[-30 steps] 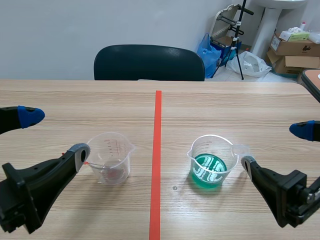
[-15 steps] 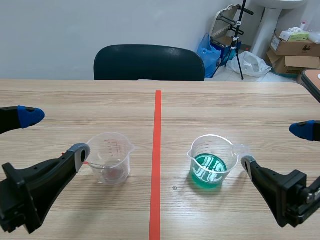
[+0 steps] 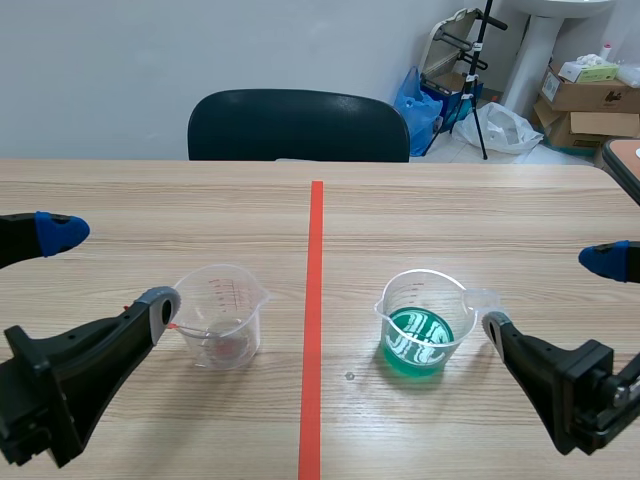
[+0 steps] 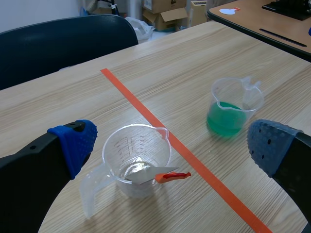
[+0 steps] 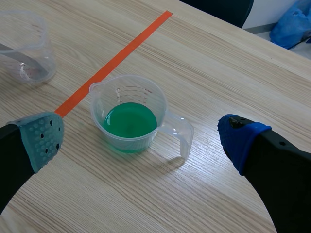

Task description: Do the redox reaction experiment

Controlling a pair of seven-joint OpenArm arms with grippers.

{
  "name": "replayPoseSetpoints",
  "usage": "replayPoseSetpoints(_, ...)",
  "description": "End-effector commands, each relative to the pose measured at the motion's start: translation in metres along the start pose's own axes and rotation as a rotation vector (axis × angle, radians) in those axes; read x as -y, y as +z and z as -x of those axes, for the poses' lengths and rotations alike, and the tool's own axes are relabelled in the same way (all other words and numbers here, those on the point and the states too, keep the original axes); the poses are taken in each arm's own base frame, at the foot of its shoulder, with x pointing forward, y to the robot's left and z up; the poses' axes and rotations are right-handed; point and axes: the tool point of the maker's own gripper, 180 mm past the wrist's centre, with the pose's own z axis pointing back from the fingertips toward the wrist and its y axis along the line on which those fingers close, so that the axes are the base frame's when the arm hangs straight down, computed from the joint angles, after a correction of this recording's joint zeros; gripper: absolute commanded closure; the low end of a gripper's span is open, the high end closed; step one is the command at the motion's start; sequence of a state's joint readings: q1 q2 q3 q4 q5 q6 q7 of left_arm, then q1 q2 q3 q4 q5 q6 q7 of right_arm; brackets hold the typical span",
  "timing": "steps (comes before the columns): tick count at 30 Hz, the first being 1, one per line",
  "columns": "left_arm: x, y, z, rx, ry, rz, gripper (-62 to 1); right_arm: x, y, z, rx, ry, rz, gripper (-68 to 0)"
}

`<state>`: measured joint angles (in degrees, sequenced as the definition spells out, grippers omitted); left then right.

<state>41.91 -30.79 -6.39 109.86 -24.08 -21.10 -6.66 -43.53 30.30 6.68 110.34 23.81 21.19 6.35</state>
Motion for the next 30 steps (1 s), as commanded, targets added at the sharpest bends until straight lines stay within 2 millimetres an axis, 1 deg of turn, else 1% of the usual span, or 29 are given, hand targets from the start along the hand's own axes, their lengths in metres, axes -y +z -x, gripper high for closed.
replayPoseSetpoints(1, 0.000, 0.000, -0.007, 0.027, 0.001, -0.003, -62.3, 0.004, -0.001, -0.009, 0.033, 0.013, 0.005, -67.9)
replayPoseSetpoints(11, 0.000, 0.000, -0.007, 0.027, 0.001, -0.003, -62.3, 0.005, -0.005, -0.015, 0.050, 0.039, -0.009, -67.9)
replayPoseSetpoints(18, 0.000, 0.000, -0.007, 0.030, 0.001, -0.003, -62.3, 0.009, -0.009, -0.024, 0.076, 0.058, -0.006, -67.9)
replayPoseSetpoints(30, 0.000, 0.000, -0.007, 0.030, 0.001, -0.003, -62.3, -0.005, -0.024, -0.036, 0.117, 0.097, -0.056, -67.9)
